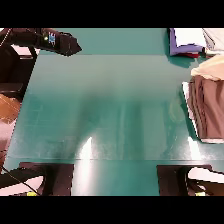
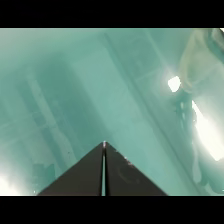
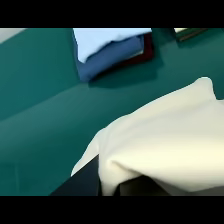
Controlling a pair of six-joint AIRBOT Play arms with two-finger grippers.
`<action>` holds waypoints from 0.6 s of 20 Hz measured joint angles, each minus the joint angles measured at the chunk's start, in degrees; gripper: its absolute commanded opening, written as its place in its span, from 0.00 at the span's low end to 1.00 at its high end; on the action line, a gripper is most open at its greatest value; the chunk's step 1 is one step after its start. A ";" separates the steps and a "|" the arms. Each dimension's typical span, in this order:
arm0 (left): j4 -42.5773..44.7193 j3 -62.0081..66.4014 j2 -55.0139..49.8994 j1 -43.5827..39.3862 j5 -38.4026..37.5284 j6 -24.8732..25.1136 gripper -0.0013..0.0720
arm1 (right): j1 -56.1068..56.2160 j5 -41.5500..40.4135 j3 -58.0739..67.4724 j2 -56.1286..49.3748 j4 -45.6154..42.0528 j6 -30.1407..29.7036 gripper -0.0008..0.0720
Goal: Fold the shirts.
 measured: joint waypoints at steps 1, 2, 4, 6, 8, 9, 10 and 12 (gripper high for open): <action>0.00 0.00 0.02 0.00 -0.02 0.00 0.05 | -0.70 2.82 0.09 0.31 -1.42 0.00 0.03; 0.00 0.00 0.00 0.00 -0.09 0.02 0.05 | -1.42 5.07 -0.46 1.03 -3.08 0.00 0.03; 0.00 0.00 0.02 0.00 -0.28 0.09 0.05 | -2.71 7.96 -3.43 3.19 -6.21 0.00 0.03; 0.00 0.00 0.02 0.00 -0.42 0.17 0.05 | -4.22 9.84 -9.27 6.60 -9.46 -0.02 0.03; 0.00 0.00 0.02 0.00 -0.50 0.52 0.05 | -5.84 10.71 -16.52 10.45 -12.85 -0.02 0.04; 0.00 0.00 0.00 0.00 -0.72 0.79 0.05 | -6.67 10.73 -20.22 12.35 -14.19 -0.02 0.04; 0.00 0.00 0.02 0.00 -0.92 0.98 0.05 | -7.52 10.69 -24.44 14.47 -15.61 -0.04 0.04; 0.02 0.00 0.00 0.00 -1.29 1.27 0.05 | -8.98 9.88 -32.70 18.18 -18.05 -0.04 0.29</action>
